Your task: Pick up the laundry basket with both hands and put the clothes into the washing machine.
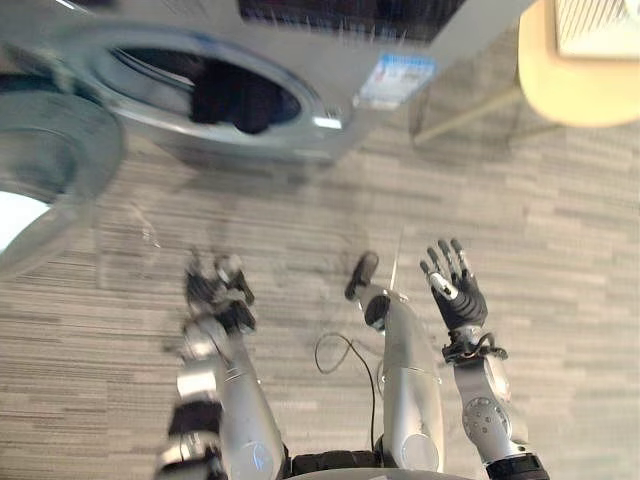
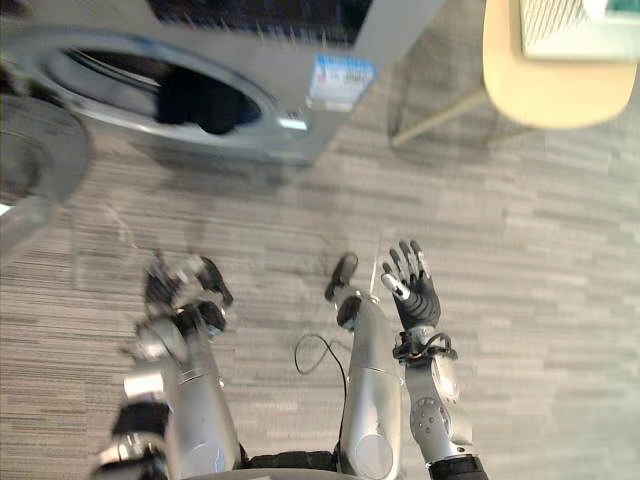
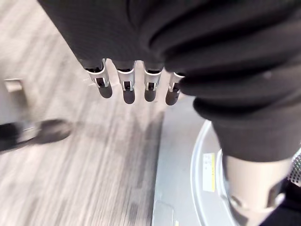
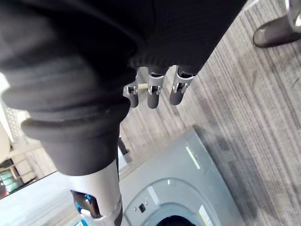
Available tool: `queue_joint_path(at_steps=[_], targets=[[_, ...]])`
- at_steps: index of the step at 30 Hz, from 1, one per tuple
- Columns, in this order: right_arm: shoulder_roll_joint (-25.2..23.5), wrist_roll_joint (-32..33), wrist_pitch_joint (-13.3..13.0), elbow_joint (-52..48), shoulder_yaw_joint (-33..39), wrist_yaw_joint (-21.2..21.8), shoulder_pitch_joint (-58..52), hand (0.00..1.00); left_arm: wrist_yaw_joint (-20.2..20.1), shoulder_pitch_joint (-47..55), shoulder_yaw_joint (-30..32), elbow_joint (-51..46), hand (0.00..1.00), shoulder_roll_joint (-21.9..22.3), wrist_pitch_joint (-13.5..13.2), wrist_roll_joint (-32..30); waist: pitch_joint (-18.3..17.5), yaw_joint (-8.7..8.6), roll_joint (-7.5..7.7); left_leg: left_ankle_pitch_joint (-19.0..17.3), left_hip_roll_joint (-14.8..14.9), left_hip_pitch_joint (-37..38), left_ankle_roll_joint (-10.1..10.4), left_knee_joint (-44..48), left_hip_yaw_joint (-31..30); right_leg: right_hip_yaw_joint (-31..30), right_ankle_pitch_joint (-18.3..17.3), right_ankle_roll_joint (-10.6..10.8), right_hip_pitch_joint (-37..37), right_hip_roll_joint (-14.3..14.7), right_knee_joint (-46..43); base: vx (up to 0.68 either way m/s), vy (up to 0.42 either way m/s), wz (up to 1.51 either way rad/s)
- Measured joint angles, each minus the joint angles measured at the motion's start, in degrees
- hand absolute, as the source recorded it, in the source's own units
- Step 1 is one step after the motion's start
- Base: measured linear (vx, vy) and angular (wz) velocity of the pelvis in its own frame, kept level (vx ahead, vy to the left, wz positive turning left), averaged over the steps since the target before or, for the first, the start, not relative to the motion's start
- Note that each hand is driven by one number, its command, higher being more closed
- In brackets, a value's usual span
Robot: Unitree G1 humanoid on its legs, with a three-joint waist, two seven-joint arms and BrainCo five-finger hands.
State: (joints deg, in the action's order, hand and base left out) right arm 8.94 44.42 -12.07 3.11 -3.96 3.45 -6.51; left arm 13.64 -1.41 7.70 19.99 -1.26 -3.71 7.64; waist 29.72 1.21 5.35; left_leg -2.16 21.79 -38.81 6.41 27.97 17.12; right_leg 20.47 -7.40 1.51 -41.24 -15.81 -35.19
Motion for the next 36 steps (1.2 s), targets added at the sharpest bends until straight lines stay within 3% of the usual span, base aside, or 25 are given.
queue_joint_path(at_steps=[2,4,6,8,11,13,16,17,18,19,21,23,24,25,26,27,28,29,31,32,33,34,36], targets=[[0.29,-2.34,0.0,-0.12,0.07,-1.56,-2.42,0.0,-3.4,8.69,-5.04,-4.33,0.0,1.76,-2.51,7.75,-2.13,0.4,-2.58,1.98,-2.58,8.6,-2.28,-8.27,0.18,2.11,-2.14,-0.4,6.49,-1.02,0.35,0.16,-0.198,0.54],[-0.18,-2.33,-0.02,-0.44,0.03,-1.55,-3.9,0.0,-5.54,11.83,-6.16,-6.97,0.0,1.94,-4.44,12.27,-3.94,1.21,-4.24,2.34,-3.05,13.59,-3.09,-10.67,-0.35,3.18,-2.81,-1.26,11.1,-0.98,1.86,0.17,-0.134,0.1],[-1.19,-2.42,-0.62,-2.13,-0.38,-1.51,-6.06,0.0,-8.2,14.41,-8.16,-10.68,0.0,2.12,-6.98,17.51,-8.51,0.9,-6.85,-3.42,-3.88,13.93,-2.93,4.73,-4.72,4.26,-3.68,-1.94,15.58,0.35,2.45,0.19,-0.069,-0.11],[-3.04,-2.85,-0.69,-2.17,0.17,-2.1,-6.71,0.0,-9.24,14.35,-10.29,-11.19,0.0,2.3,-7.87,19.76,-10.76,0.72,-7.85,-7.68,-6.19,16.67,-0.8,10.0,-8.13,3.57,-3.05,-1.56,18.95,1.98,4.24,0.11,0.013,-0.32],[-6.31,-4.49,-0.86,-1.41,0.84,-3.28,-8.22,0.0,-9.7,13.99,-14.13,-11.08,0.0,2.36,-7.79,20.76,-16.19,-0.7,-7.65,-10.1,-7.22,22.73,0.23,0.38,-8.41,3.02,-1.37,-0.99,20.54,3.76,7.83,0.08,0.054,-0.25],[-8.47,-5.25,-1.04,-1.58,1.25,-5.37,-8.5,0.0,-9.37,11.05,-16.92,-10.85,0.0,2.19,-7.77,20.64,-16.87,-1.65,-6.18,-10.59,-8.2,26.15,1.23,-4.26,-6.49,1.15,-0.44,-0.37,20.93,4.02,8.09,0.03,0.068,-0.21],[-10.74,-7.57,-0.95,-1.88,1.08,-7.36,-8.55,0.0,-7.44,8.8,-16.76,-8.94,0.0,1.73,-7.79,19.87,-17.59,-1.99,-4.96,-10.95,-8.64,28.77,0.67,-4.07,-3.56,-2.68,1.72,1.07,21.13,4.77,9.37,-0.05,0.091,-0.61],[-10.82,-9.86,-0.96,-1.41,1.0,-8.41,-6.74,0.0,-6.89,8.84,-15.95,-7.94,0.0,1.93,-7.8,19.48,-18.17,-1.69,-5.97,-10.62,-6.67,30.17,0.21,-6.3,-0.88,-4.73,4.39,1.51,22.24,6.75,14.11,-0.09,0.059,-1.1],[-10.95,-10.69,-1.02,-1.39,1.03,-8.77,-6.02,0.0,-6.83,8.9,-15.71,-7.79,0.0,1.67,-7.87,19.14,-18.27,-1.83,-6.24,-10.45,-6.03,30.57,0.22,-6.59,0.75,-4.17,3.73,0.87,22.02,6.55,12.2,-0.12,0.016,-1.01],[-10.98,-12.28,-1.18,-1.25,1.11,-9.3,-5.43,0.0,-6.5,8.46,-15.35,-6.8,0.0,0.77,-7.84,19.02,-18.52,-2.25,-5.81,-10.41,-6.31,31.74,0.18,-7.07,2.35,-2.54,-0.64,-1.29,22.19,4.04,4.24,-0.11,-0.025,-0.71],[-10.5,-15.63,-1.1,0.22,1.2,-9.92,-3.87,0.0,-6.24,8.77,-14.75,-5.82,0.0,-0.47,-7.81,19.08,-19.33,-2.49,-5.89,-10.3,-6.17,33.07,0.23,-6.94,4.43,-1.32,-4.42,-0.45,24.59,0.42,0.64,-0.07,-0.107,-0.55],[-10.15,-19.82,-1.12,0.27,1.55,-10.94,-1.28,0.0,-6.39,9.54,-13.77,-5.85,0.0,-0.91,-7.94,19.24,-20.79,-2.39,-4.54,-9.83,-4.88,33.34,1.34,-5.15,6.19,1.0,-7.15,-0.19,26.17,-3.46,0.75,-0.01,-0.299,-0.48],[-10.06,-21.34,-1.1,0.28,1.65,-11.17,-0.4,0.0,-6.8,9.76,-13.5,-5.81,0.0,-0.93,-7.91,19.32,-21.11,-2.22,-4.77,-9.52,-4.38,33.29,2.3,-4.7,6.66,2.38,-7.68,0.45,26.16,-2.45,1.68,0.0,-0.248,-0.97],[-9.08,-24.06,-1.09,0.52,1.66,-11.51,1.57,0.0,-7.62,10.83,-12.09,-5.79,0.0,-0.33,-7.9,19.46,-22.25,-1.43,-7.13,-9.12,-1.17,33.37,3.36,-5.33,7.37,2.68,-6.28,2.26,26.17,2.8,6.41,0.0,-0.263,-1.42],[-8.42,-27.56,-1.21,0.79,1.58,-12.35,2.73,0.0,-8.56,11.97,-11.77,-5.68,0.0,1.25,-7.95,20.09,-24.0,-0.69,-9.57,-6.76,2.76,34.69,5.65,-8.56,9.75,7.59,-7.29,2.1,27.24,4.05,9.83,0.06,-0.327,-1.56],[-8.34,-28.76,-1.32,0.78,1.75,-12.64,3.08,0.0,-8.83,12.23,-11.79,-5.73,0.0,1.4,-8.13,20.46,-24.28,-0.25,-9.48,-5.82,3.32,36.3,6.42,-10.14,10.99,10.84,-6.89,2.58,27.74,2.98,9.17,0.1,-0.388,-1.56],[-8.51,-30.94,-1.13,0.92,1.68,-13.34,4.21,0.0,-9.38,12.58,-11.57,-5.01,0.0,0.7,-8.5,21.57,-24.21,-0.36,-9.37,-5.54,5.31,38.58,6.83,-10.37,12.16,11.84,-5.24,1.28,27.57,4.61,8.22,0.11,-0.34,-1.2],[-8.73,-31.87,-1.1,0.91,1.26,-13.43,4.3,0.0,-9.78,12.35,-11.56,-3.42,0.0,0.29,-8.36,22.45,-24.47,-0.83,-9.68,-4.47,7.71,39.03,6.85,-8.88,11.83,11.0,-5.91,-0.16,27.61,7.57,8.18,0.14,-0.509,-1.37],[-8.79,-33.78,-0.99,0.92,0.19,-13.54,4.26,0.0,-9.86,12.65,-9.97,-2.67,0.0,0.55,-7.98,25.63,-24.86,-0.25,-8.5,-0.48,12.27,37.88,0.21,-1.36,10.26,8.1,-6.49,-2.93,28.37,12.31,9.9,0.16,-0.45,-1.16],[-8.91,-36.06,-0.81,0.85,-0.74,-14.1,4.44,0.0,-9.88,12.87,-9.53,-2.55,0.0,0.61,-7.97,27.87,-24.45,0.03,-7.74,2.95,15.33,34.19,-10.57,8.02,8.92,5.96,-5.92,-4.31,30.53,15.02,13.12,0.2,-0.386,-1.18],[-7.92,-37.56,-0.64,0.84,-0.92,-14.96,4.46,0.0,-10.01,13.68,-10.24,-2.49,0.0,1.39,-7.89,29.05,-24.32,0.35,-7.75,-0.07,15.42,30.63,-12.04,17.76,5.39,3.93,-5.46,-5.01,33.0,16.61,15.75,0.21,-0.368,-1.09],[-7.29,-38.52,-0.4,0.85,-0.96,-15.32,4.47,0.0,-10.16,14.04,-10.78,-2.62,0.0,1.89,-7.9,29.68,-24.3,0.59,-7.8,-1.76,14.14,29.18,-11.17,21.64,3.53,2.76,-5.26,-5.23,34.33,17.06,17.04,0.26,-0.367,-0.94],[-5.95,-40.61,0.22,0.85,-1.91,-15.81,5.08,0.0,-11.08,14.95,-12.22,-3.35,0.0,2.72,-7.91,30.07,-24.24,1.46,-7.88,-6.27,6.98,25.19,-7.64,27.94,0.21,-1.22,-4.04,-5.77,39.46,18.53,22.64,0.24,-0.19,-0.86]])
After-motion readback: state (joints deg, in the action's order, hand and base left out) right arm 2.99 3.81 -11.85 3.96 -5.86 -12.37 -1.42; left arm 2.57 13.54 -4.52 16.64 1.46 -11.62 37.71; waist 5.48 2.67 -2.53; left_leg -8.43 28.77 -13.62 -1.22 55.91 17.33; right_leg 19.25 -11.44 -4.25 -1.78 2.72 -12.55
